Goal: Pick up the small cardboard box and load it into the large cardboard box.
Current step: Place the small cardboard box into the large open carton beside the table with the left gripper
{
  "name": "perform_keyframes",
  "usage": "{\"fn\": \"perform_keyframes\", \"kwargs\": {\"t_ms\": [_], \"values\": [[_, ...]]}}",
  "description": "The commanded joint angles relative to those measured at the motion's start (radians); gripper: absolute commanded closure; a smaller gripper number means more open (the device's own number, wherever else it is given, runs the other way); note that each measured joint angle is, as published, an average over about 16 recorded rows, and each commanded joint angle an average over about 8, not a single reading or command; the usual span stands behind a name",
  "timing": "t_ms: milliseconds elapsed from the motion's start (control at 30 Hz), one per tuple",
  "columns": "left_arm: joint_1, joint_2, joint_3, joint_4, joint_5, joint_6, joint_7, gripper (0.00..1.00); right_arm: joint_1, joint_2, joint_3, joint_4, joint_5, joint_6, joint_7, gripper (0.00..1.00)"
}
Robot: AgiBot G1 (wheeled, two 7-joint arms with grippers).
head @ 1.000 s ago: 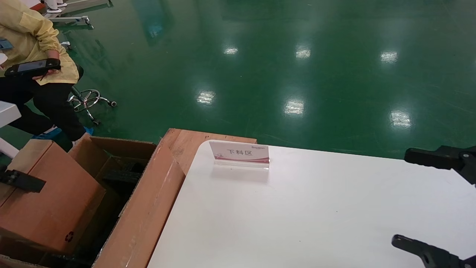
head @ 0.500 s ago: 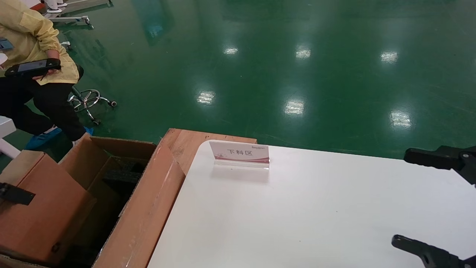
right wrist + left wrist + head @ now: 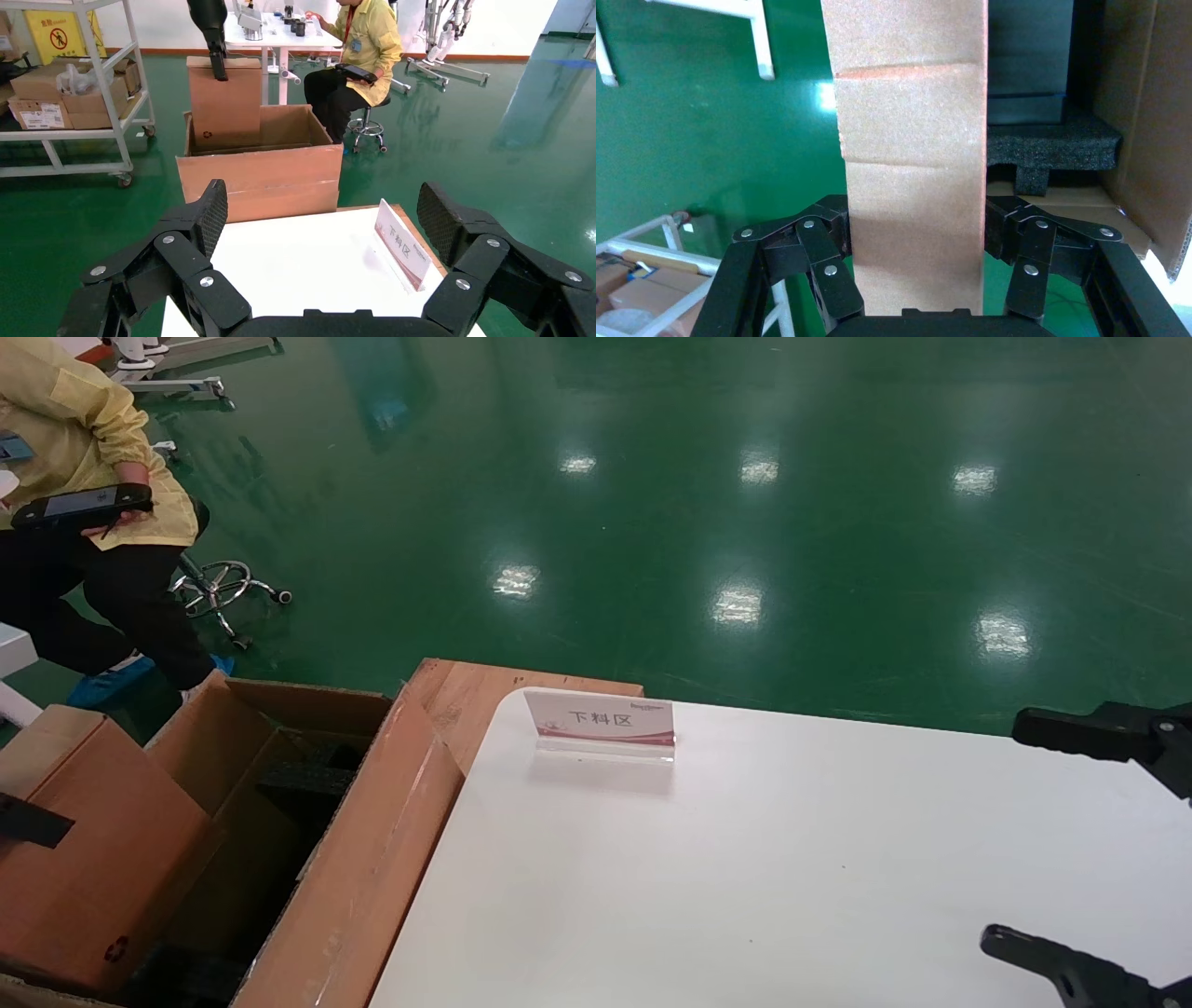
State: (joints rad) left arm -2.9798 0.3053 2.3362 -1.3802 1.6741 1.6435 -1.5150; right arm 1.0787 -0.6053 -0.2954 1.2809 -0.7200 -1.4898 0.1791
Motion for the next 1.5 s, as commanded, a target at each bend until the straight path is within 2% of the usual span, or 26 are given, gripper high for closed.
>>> {"fn": "perform_keyframes", "kwargs": {"t_ms": [33,367,733,1500], "values": [[0.002,-0.002,-0.002,0.000,0.003,-0.001,0.010,1.00,0.000,0.000,0.000,0.000,0.000,0.000,0.000,0.00],[0.019,-0.031,-0.019,0.003,0.039,-0.016,0.070,1.00,0.000,0.000,-0.001,0.000,0.000,0.000,0.000,0.00],[0.123,-0.033,-0.103,0.051,0.047,-0.074,0.149,1.00,0.000,0.001,-0.001,0.000,0.001,0.001,-0.001,0.00],[0.184,-0.072,-0.156,0.049,0.079,-0.117,0.199,1.00,0.001,0.001,-0.002,0.000,0.002,0.001,-0.001,0.00]]}}
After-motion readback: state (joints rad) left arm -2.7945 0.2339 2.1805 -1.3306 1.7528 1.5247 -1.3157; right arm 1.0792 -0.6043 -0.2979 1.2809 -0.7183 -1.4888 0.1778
